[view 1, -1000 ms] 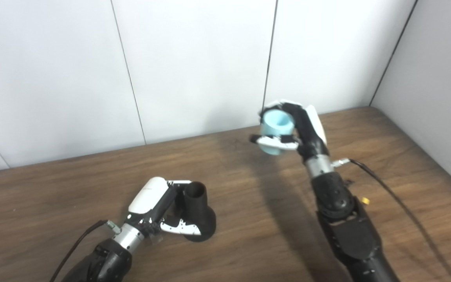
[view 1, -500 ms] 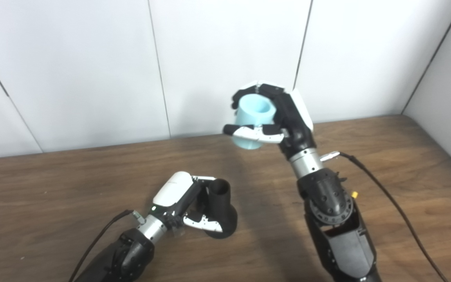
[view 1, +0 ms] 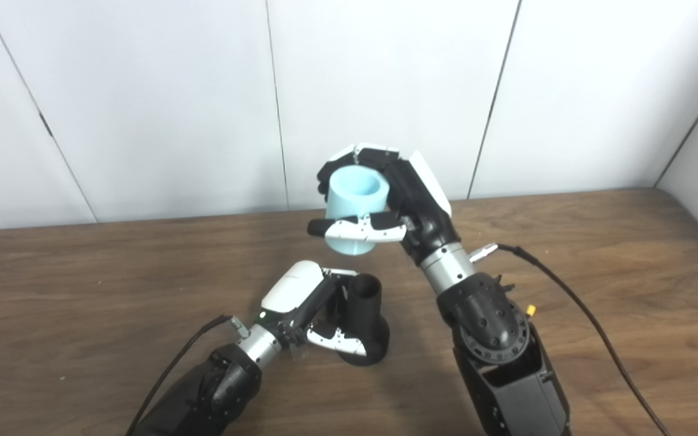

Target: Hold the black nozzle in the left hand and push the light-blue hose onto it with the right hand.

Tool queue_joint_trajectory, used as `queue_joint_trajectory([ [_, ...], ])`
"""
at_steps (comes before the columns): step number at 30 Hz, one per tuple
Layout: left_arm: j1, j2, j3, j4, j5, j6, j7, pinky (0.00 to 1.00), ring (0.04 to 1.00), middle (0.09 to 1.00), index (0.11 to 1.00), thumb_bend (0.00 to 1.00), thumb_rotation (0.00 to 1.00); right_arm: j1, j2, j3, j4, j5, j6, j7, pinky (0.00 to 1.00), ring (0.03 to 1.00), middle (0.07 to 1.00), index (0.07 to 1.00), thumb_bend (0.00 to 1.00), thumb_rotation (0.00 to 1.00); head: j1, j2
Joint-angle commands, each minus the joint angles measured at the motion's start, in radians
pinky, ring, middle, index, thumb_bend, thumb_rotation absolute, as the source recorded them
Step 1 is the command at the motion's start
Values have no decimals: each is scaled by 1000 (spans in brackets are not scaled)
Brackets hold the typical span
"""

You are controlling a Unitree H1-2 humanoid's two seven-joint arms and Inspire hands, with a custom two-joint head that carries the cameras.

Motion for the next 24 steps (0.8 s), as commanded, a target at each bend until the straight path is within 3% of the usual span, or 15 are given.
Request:
queue_joint_trajectory([
  [1,130,-15,-50,89,57,62,-77,316,367,464,523,498,0,-17,-3,5,-22,-8,-38,9,372,449,484,478,521,0,4,6],
  [20,134,-6,-34,68,57,48,-78,333,371,457,512,500,0,47,-79,-8,-20,-26,-62,55,353,439,486,483,520,0,8,39],
  [24,138,-4,-34,50,65,68,-82,345,380,464,509,501,0,53,-82,-13,-30,-23,-35,65,354,439,485,484,520,0,10,44],
])
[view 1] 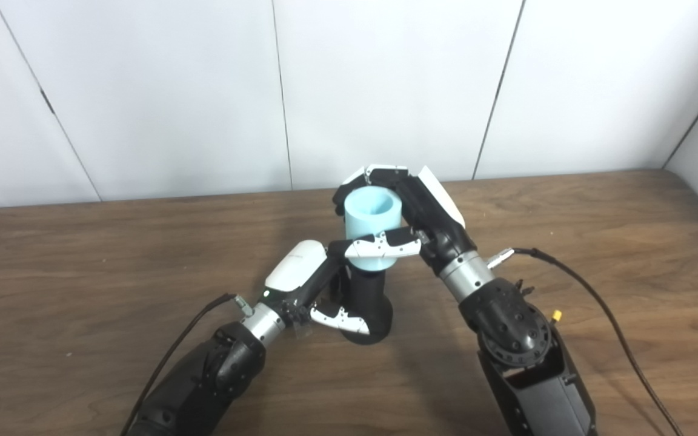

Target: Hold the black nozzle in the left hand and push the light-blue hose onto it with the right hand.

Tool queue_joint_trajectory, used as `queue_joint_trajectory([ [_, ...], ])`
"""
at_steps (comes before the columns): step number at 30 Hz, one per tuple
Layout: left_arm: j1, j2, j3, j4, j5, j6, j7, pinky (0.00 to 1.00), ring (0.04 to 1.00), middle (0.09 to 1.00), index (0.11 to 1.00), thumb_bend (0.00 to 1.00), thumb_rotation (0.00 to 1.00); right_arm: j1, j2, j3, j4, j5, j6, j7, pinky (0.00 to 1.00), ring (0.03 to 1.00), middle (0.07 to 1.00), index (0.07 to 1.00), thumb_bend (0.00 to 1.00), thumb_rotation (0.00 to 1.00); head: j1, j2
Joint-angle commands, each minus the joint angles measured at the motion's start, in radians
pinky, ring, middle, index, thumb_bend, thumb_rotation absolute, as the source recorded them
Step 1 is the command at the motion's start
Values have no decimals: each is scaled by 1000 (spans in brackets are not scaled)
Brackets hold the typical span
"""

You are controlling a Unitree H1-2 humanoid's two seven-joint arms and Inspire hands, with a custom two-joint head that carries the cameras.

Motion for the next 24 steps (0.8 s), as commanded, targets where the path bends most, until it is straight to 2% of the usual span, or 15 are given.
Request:
queue_joint_trajectory([
  [1,129,-3,-50,63,64,57,-69,344,380,466,510,501,0,-23,-7,-12,-32,11,-28,6,360,441,484,483,516,0,0,1],
  [10,127,-6,-47,67,63,52,-63,342,379,461,511,501,0,-16,-7,-8,-15,20,-38,22,377,450,480,482,503,0,7,7],
  [17,126,-8,-47,68,66,46,-55,358,391,469,503,502,0,11,19,-4,7,20,-41,7,375,447,483,487,502,0,6,11],
  [24,128,-16,-46,62,69,53,-53,332,374,446,509,500,0,57,56,17,55,9,-120,-17,380,458,488,476,503,0,16,18],
])
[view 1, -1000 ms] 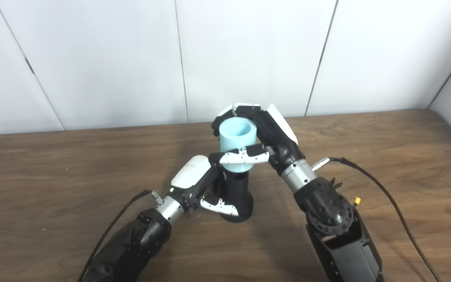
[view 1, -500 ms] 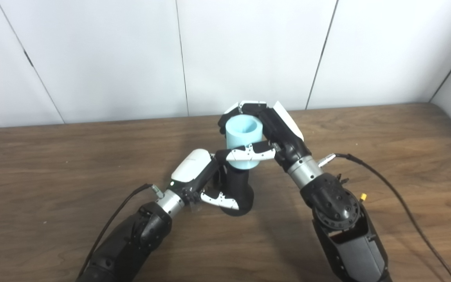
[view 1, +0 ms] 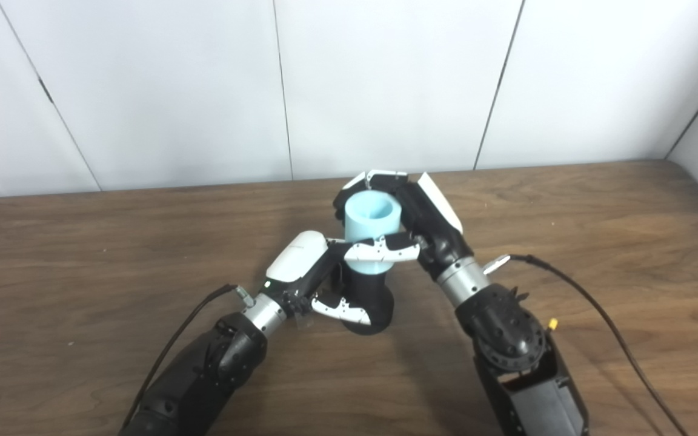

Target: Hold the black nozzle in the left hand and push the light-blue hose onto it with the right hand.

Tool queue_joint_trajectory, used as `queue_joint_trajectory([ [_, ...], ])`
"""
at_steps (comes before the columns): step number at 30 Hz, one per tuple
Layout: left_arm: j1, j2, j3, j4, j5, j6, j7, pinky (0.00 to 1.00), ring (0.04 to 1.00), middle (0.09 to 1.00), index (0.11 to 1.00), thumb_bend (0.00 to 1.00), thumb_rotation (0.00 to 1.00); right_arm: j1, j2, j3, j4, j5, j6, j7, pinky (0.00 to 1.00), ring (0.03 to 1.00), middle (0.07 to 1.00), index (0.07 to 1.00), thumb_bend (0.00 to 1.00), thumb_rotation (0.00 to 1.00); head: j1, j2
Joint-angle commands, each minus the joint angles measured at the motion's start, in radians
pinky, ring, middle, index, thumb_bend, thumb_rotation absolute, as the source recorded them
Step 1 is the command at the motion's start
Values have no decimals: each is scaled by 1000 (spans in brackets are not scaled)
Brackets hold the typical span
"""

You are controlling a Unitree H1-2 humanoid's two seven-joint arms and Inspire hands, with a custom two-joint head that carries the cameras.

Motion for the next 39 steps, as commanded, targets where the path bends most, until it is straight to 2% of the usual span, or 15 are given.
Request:
queue_joint_trajectory([
  [1,126,-12,-49,56,67,61,-59,340,378,447,508,501,0,1,8,7,9,7,-40,-3,378,456,487,477,503,0,-1,3],
  [4,127,-12,-50,49,71,66,-62,342,374,445,509,500,0,8,11,7,15,1,-42,-3,373,454,485,481,503,0,-4,5],
  [7,130,-10,-48,45,70,65,-63,336,372,448,506,500,0,25,16,12,1,2,-4,5,376,459,488,474,503,0,-1,11],
  [17,133,-5,-43,41,60,58,-73,322,364,442,513,499,0,61,-10,34,35,-17,-82,16,359,459,499,484,501,0,1,21],
  [26,135,-2,-35,24,61,77,-85,339,386,473,506,502,0,86,-59,33,42,-29,-90,19,372,444,489,492,502,0,0,25],
  [30,133,-4,-27,36,59,70,-79,344,394,484,506,502,0,107,-70,32,54,-40,-91,16,378,443,487,487,503,0,1,26],
  [39,138,-4,-16,15,68,106,-104,351,393,481,509,502,0,120,-86,36,81,-52,-107,15,361,450,491,493,502,0,-2,28],
])
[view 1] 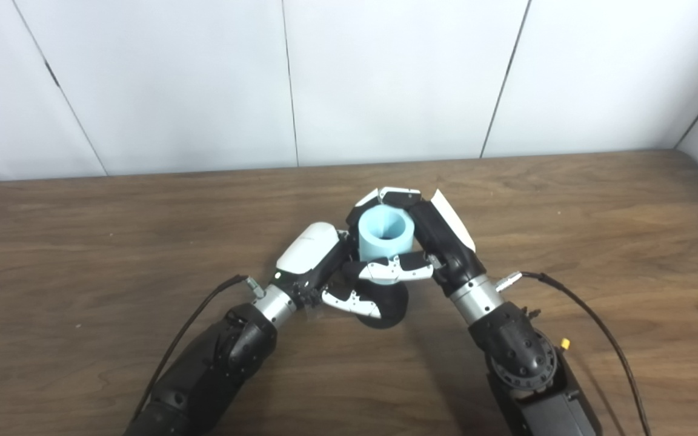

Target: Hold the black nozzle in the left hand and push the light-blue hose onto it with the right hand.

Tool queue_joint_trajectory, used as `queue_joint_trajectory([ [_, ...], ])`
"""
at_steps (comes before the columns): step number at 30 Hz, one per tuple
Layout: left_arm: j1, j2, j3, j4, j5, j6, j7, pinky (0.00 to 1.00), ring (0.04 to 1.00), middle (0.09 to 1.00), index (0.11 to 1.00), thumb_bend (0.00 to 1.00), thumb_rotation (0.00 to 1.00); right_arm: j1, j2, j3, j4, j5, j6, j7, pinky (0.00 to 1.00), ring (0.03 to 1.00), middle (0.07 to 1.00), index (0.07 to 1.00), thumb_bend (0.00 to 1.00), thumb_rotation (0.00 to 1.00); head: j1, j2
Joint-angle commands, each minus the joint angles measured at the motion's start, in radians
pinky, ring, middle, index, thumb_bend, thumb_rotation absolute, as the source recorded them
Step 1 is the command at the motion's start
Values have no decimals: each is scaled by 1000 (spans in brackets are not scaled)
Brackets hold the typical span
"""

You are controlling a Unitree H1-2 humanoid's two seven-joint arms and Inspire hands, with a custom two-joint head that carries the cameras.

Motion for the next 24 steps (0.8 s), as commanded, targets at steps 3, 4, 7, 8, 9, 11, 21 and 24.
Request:
queue_joint_trajectory([
  [3,109,10,-34,55,47,77,-76,355,393,482,510,502,0,37,-37,13,37,-35,4,24,332,441,515,521,497,0,0,0],
  [4,110,10,-33,55,47,75,-75,356,394,483,510,502,0,34,-44,17,32,-34,11,35,330,449,538,534,494,0,0,0],
  [7,110,9,-33,60,49,67,-70,355,393,483,512,502,0,19,-73,35,-7,-60,66,66,405,546,700,706,740,0,-3,2],
  [8,111,9,-33,60,47,67,-73,349,391,482,513,501,0,13,-83,41,-19,-77,74,70,464,623,774,783,800,25,-3,2],
  [9,111,9,-33,62,45,63,-73,342,388,478,515,501,0,7,-91,44,-33,-90,82,73,508,686,833,841,842,48,-3,2],
  [11,110,8,-33,66,45,56,-70,345,392,477,514,501,0,-4,-101,45,-54,-102,90,73,568,765,912,913,866,90,-4,1],
  [21,100,-3,-38,90,60,36,-48,308,370,450,510,500,0,-52,-82,-3,-123,-70,149,59,736,878,1000,999,906,166,-9,0],
  [24,98,-6,-39,93,65,39,-46,304,370,447,511,500,0,-73,-74,-32,-132,-32,139,56,795,925,1000,1000,932,212,-5,-2],
])
